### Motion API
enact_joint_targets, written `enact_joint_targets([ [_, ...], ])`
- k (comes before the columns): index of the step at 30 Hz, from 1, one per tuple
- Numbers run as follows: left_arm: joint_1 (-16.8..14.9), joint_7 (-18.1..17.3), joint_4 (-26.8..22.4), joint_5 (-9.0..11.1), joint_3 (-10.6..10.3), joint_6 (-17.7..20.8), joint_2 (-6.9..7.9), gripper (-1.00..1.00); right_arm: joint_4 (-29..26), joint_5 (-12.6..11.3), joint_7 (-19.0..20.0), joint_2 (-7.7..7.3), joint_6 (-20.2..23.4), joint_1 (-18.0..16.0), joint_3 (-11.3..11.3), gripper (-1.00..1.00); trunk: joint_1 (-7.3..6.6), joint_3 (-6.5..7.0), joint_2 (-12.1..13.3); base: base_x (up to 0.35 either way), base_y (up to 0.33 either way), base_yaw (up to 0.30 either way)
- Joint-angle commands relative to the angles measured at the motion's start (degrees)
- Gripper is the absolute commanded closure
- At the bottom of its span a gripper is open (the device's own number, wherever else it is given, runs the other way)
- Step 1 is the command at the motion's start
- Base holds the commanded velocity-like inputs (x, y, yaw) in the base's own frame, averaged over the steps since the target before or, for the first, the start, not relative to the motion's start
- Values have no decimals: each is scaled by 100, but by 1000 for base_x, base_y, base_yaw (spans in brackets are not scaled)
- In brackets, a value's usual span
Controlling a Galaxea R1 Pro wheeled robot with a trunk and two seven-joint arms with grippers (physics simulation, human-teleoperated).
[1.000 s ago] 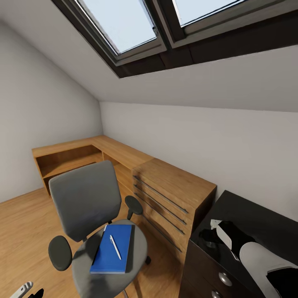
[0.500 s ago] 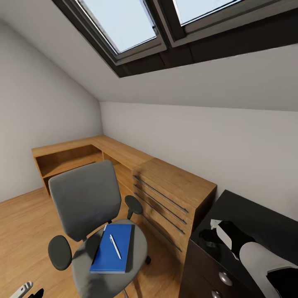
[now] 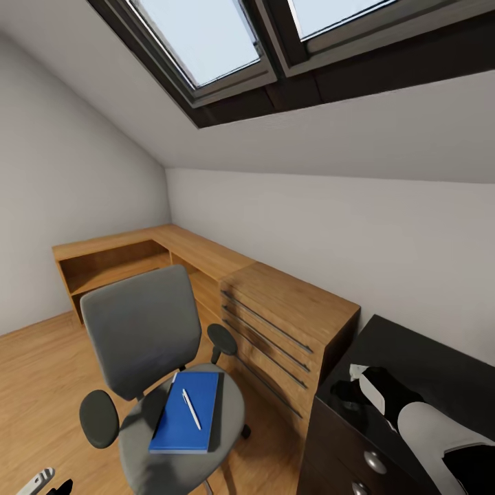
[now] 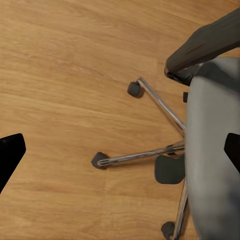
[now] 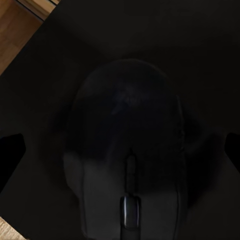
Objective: In the bedroom, organize the workspace by keeping the computer under the desk, ensuring the monitor is on the desk, placing the keyboard on the desk next to the monitor, placing the mouse on the desk next to the keyboard, moving the folder from the swivel chair onto the desk next to the mouse, stacking the notebook on top of the folder with the pen on top of the notebook, and positioning the swivel chair next to the desk.
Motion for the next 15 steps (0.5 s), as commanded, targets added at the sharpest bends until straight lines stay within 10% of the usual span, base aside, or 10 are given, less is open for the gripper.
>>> enact_joint_targets([
  [1,-1,27,-13,56,2,29,0,-100,-10,-19,2,-5,27,-3,34,-100,23,-26,-46,0,0,0],
  [15,-1,27,-13,56,2,28,0,-100,-10,-14,2,-5,27,-3,34,-100,67,-61,-126,0,0,0],
])
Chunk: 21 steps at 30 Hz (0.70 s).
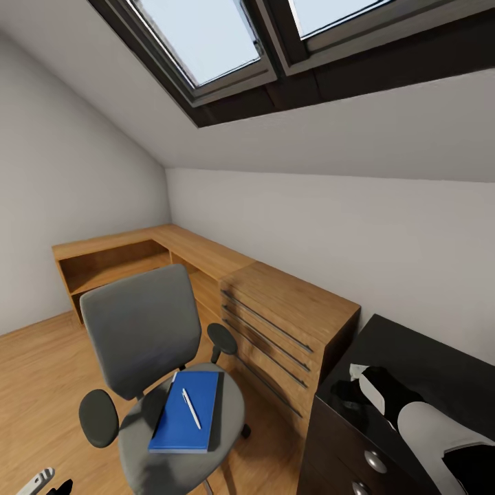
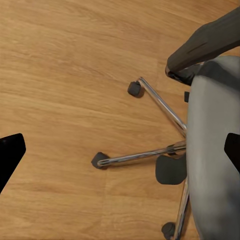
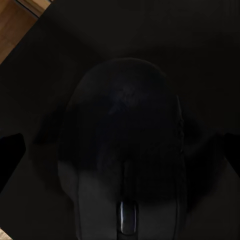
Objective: In the bedroom, organize the workspace by keeping the computer under the desk, ensuring the monitor is on the desk, placing the keyboard on the desk next to the monitor, placing the mouse on the desk next to the keyboard, moving the folder from the swivel chair onto the desk next to the mouse, stacking the notebook on top of the folder with the pen on top of the notebook, and positioning the swivel chair next to the desk.
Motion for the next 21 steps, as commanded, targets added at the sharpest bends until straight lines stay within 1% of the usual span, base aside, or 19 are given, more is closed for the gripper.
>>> enact_joint_targets([
  [1,-2,27,-13,57,1,30,0,-100,-3,-74,9,-6,21,2,25,-100,1,-8,-3,0,0,0],
  [2,-2,27,-13,57,1,29,0,-100,-3,-73,9,-6,21,2,26,-100,1,-8,-3,0,0,0],
  [3,-2,27,-13,57,1,29,0,-100,-3,-73,9,-6,21,2,27,100,1,-8,-3,0,0,0],
  [21,-2,27,38,60,8,26,0,-100,-12,-71,9,-7,18,2,32,100,1,-8,-3,0,0,0],
])
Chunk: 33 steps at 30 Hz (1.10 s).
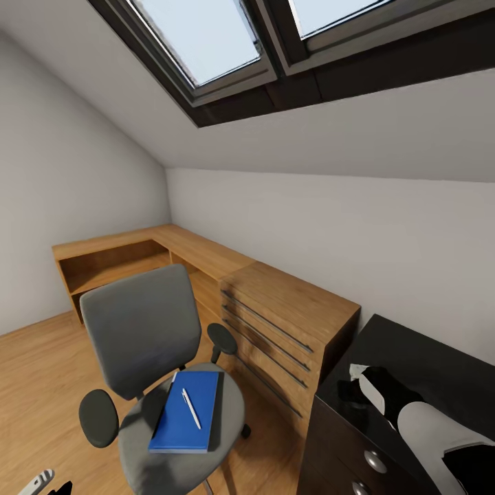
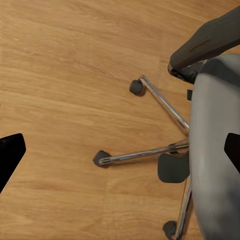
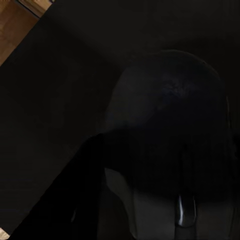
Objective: In the bedroom, organize the workspace by keeping the computer under the desk, ensuring the monitor is on the desk, placing the keyboard on the desk next to the monitor, placing the mouse on the desk next to the keyboard, moving the folder from the swivel chair onto the desk next to the mouse, stacking the notebook on top of the folder with the pen on top of the notebook, and positioning the swivel chair next to the desk.
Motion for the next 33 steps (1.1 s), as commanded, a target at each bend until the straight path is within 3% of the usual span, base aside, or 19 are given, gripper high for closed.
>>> enact_joint_targets([
  [1,-2,27,-13,55,2,31,0,-100,-6,-67,1,-6,19,0,30,100,1,-8,-4,0,0,0],
  [9,-2,19,25,55,0,31,0,-100,-23,-65,-5,-5,14,0,35,100,1,-8,-4,0,0,0],
  [27,-2,6,259,45,-6,24,10,-100,-401,-67,-22,-14,-103,0,9,100,-395,315,718,0,0,0],
  [31,-2,9,266,44,-5,29,24,-100,-1119,-60,-50,-20,-244,64,0,100,-482,387,879,-8,0,0],
  [32,-2,9,268,44,-4,30,29,-100,-1631,-55,-68,-25,-247,246,-3,100,-504,405,919,-165,0,0],
  [33,-2,9,269,48,-5,31,42,-100,-2375,-52,-188,-34,-237,662,-8,100,-526,423,959,-266,0,0],
])
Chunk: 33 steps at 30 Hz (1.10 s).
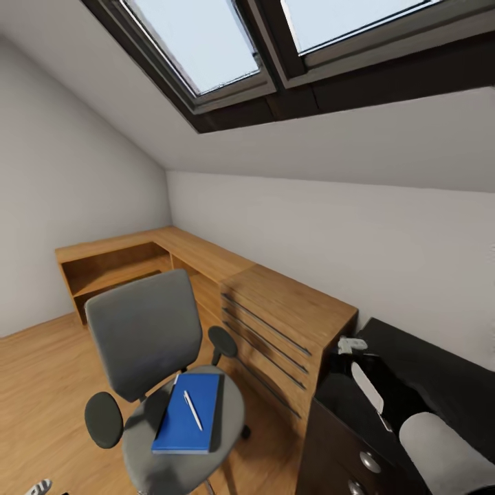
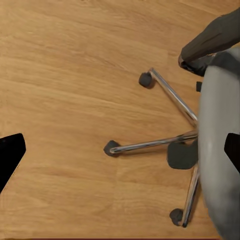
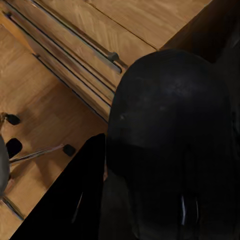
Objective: In the bedroom, organize the workspace by keeping the computer under the desk, ensuring the monitor is on the desk, placing the keyboard on the desk next to the monitor, placing the mouse on the desk next to the keyboard, moving the folder from the swivel chair onto the desk next to the mouse, stacking the notebook on top of the folder with the pen on top of the notebook, and positioning the swivel chair next to the desk.
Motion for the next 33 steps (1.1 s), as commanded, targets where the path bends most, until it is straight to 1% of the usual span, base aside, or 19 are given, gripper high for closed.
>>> enact_joint_targets([
  [1,-1,27,-13,57,2,32,3,-100,-403,-24,-142,-11,41,219,22,100,-25,12,37,-291,0,0],
  [3,-1,27,-9,60,1,32,7,-100,-1028,-40,-478,-15,158,508,22,100,-69,47,117,-312,0,0],
  [4,-1,27,-8,61,1,32,8,-100,-1164,-44,-559,-15,195,560,23,100,-91,65,157,-321,0,0],
  [6,-1,25,25,62,1,36,9,-100,-1631,-54,-795,-12,307,762,29,100,-135,101,238,-328,0,0],
  [8,-1,22,86,61,1,40,13,-100,-1915,-55,-881,-9,348,922,32,100,-179,137,318,-332,0,0],
  [9,-1,19,151,59,-2,46,15,-100,-2205,-55,-936,-7,389,1077,30,100,-201,155,358,-335,0,0],
  [10,-1,14,179,61,-5,46,17,-100,-2388,-58,-959,-7,484,1144,28,100,-223,173,398,-335,0,0],
  [15,-1,10,201,62,-4,47,46,-100,-2583,-62,-972,-6,675,1183,29,100,-332,263,599,-278,0,0],
  [16,-1,9,318,51,-27,46,30,-100,-2817,-69,-974,-8,883,1190,24,100,-354,281,639,-24,0,0],
  [19,-1,15,535,25,-84,40,16,-100,-2920,-70,-975,-11,928,1191,20,100,-420,335,759,-12,0,0],
  [20,-1,3,2133,-866,-562,-1382,-74,-100,-3779,-63,-1144,-11,949,1606,22,100,-442,353,799,0,0,-242],
  [22,-1,1,2366,-941,-658,-1751,-158,-100,-3926,-67,-1324,-3,950,1697,29,100,-486,389,879,0,0,-255],
  [24,-1,1,2462,-975,-699,-1907,-204,-100,-3987,-69,-1418,5,950,1736,33,100,-530,424,960,0,0,-263],
  [28,-1,0,2524,-1053,-716,-1997,-231,-100,-4022,-70,-1473,10,950,1758,36,100,-530,424,960,0,0,-267],
  [33,-1,0,2540,-1086,-705,-2021,-236,-100,-4028,-70,-1483,11,950,1762,36,100,-530,424,960,0,0,-268],
])
